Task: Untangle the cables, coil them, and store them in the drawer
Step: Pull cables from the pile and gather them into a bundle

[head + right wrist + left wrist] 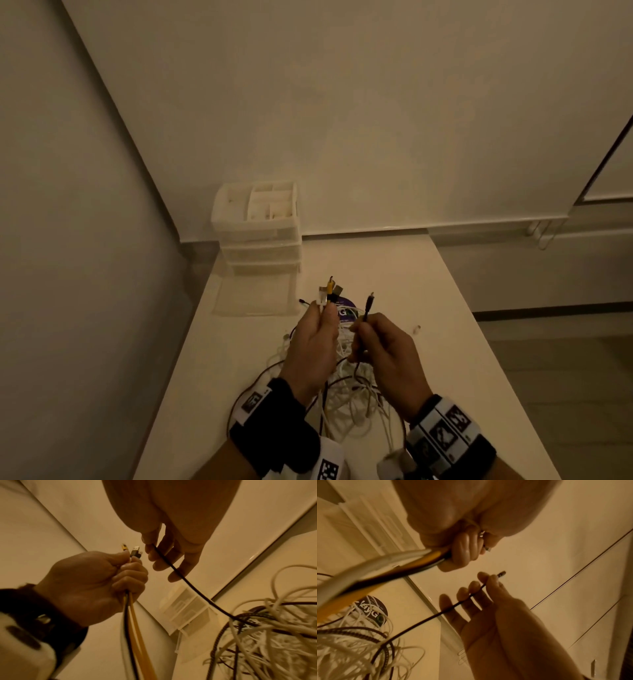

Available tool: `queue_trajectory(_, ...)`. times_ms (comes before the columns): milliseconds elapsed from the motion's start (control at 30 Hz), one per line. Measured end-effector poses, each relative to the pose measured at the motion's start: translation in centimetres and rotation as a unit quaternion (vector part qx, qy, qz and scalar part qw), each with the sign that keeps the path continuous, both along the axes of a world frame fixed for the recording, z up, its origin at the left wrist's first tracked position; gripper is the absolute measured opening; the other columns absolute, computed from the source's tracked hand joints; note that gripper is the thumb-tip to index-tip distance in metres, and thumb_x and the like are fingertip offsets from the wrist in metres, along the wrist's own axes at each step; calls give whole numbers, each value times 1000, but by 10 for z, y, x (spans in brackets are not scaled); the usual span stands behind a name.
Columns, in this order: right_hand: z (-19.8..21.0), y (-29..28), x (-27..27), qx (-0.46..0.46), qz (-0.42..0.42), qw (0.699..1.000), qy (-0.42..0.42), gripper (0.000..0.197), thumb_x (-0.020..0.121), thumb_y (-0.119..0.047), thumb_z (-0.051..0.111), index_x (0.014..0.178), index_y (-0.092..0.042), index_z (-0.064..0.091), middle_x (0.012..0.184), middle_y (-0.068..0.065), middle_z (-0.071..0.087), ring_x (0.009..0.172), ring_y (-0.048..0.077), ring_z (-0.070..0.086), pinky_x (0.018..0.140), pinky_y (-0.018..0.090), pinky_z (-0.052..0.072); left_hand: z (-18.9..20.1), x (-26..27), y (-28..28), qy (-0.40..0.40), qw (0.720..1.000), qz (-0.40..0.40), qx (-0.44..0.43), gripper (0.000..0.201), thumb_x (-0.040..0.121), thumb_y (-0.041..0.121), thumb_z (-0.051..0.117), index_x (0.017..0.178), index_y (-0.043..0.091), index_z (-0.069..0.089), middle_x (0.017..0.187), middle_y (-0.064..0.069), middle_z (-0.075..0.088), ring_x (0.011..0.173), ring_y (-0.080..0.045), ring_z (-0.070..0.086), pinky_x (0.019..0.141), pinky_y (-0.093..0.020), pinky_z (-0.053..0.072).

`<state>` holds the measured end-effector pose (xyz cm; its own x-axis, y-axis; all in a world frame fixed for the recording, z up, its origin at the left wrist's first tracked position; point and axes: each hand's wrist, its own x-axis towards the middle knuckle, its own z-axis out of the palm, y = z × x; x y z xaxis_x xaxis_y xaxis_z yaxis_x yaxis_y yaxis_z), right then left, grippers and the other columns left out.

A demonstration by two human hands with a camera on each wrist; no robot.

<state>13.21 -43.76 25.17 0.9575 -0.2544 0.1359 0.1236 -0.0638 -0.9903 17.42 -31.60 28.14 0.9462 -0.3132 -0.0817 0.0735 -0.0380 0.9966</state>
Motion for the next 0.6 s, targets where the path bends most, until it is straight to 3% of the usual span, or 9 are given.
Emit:
queue_trajectory(100,12,7,10,-33,-5,999,-19,24,98,-14,50,80,-4,63,59,1,56,51,12,50,50,27,45,6,2,-4,-25,999,-27,-20,28,99,39,44,87,13,47,60,12,41,44,-2,33,42,-17,30)
queue_trajectory(167,13,9,15,-56,-21,998,-26,26,98,-17,52,77,-11,66,58,-6,59,50,5,48,51,20,41,6,2,-8,-56,998,-20,-6,23,96,33,54,88,12,49,63,11,44,49,-3,41,47,-16,37)
queue_trajectory(300,7,11,22,-134,-63,989,-25,22,96,-20,55,80,-21,70,65,-11,65,58,7,57,57,24,45,0,9,-16,-64,997,30,13,27,96,29,54,88,4,50,75,-2,51,68,-10,51,65,-23,47)
queue_trajectory(433,9,12,26,-165,-81,982,-28,17,93,-16,61,88,-28,73,75,-13,70,68,7,65,64,31,53,-3,15,-26,-33,998,61,-4,27,100,27,46,83,6,49,75,-3,52,69,-12,51,67,-29,45)
queue_trajectory(533,10,9,24,-199,-96,974,-51,18,89,-14,65,96,-28,75,78,-22,68,74,3,65,67,24,54,-5,21,-31,-63,996,68,7,27,100,31,44,82,12,51,75,-3,54,70,-14,53,70,-36,47)
queue_trajectory(600,13,9,22,-206,-104,970,-74,19,87,-13,68,98,-28,73,80,-26,66,77,-1,65,67,15,52,-8,25,-32,-90,993,80,13,29,97,39,44,84,15,54,81,-8,59,74,-21,57,73,-41,50)
